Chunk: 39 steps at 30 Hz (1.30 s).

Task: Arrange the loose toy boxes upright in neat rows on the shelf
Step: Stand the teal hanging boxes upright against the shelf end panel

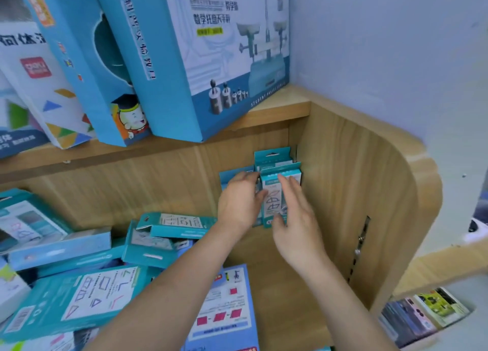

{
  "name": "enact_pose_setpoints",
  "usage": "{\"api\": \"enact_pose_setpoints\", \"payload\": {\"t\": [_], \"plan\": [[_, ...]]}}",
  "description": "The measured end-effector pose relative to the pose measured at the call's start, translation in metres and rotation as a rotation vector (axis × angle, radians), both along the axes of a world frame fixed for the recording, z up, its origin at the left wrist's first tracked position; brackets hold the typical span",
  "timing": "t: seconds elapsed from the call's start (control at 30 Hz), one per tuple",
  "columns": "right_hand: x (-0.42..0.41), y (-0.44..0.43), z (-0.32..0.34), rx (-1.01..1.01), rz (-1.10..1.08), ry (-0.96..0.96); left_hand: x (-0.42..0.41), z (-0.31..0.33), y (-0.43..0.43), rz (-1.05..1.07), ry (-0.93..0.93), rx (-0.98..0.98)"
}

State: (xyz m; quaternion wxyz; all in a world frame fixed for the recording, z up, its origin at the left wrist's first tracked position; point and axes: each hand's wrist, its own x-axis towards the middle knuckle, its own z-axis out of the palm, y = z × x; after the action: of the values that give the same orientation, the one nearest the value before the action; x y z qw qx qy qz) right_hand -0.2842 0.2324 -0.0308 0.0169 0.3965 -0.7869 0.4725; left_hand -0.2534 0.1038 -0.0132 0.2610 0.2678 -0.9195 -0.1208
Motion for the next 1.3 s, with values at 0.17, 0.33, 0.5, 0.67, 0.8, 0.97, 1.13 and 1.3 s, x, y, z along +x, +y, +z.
{"api": "enact_pose_setpoints", "payload": {"t": [0.17,0.33,0.5,0.67,0.8,0.97,1.13,1.3], "plan": [[-0.013,-0.023,0.012,0.161,-0.033,0.181,0.003,-0.001,-0.011,0.064,-0.192,-0.255],[-0.029,-0.037,0.010,0.283,-0.055,0.179,0.010,-0.008,-0.027,-0.001,-0.203,-0.259],[-0.037,-0.039,0.009,0.261,-0.055,0.162,0.013,0.001,-0.032,-0.076,-0.257,-0.193],[-0.035,-0.032,0.011,0.020,-0.045,0.150,0.047,0.032,-0.035,-0.093,-0.278,-0.170],[-0.015,-0.034,0.016,-0.071,0.082,0.140,0.108,0.052,-0.050,0.021,-0.349,-0.195],[0.019,-0.057,0.007,0.046,0.338,0.086,0.174,0.057,-0.058,0.229,-0.397,-0.110],[0.042,-0.098,-0.007,0.295,0.579,0.136,0.209,0.043,-0.043,0.167,-0.393,0.104],[0.053,-0.133,-0.011,0.378,0.668,0.146,0.221,0.023,-0.035,0.159,-0.334,0.030]]}}
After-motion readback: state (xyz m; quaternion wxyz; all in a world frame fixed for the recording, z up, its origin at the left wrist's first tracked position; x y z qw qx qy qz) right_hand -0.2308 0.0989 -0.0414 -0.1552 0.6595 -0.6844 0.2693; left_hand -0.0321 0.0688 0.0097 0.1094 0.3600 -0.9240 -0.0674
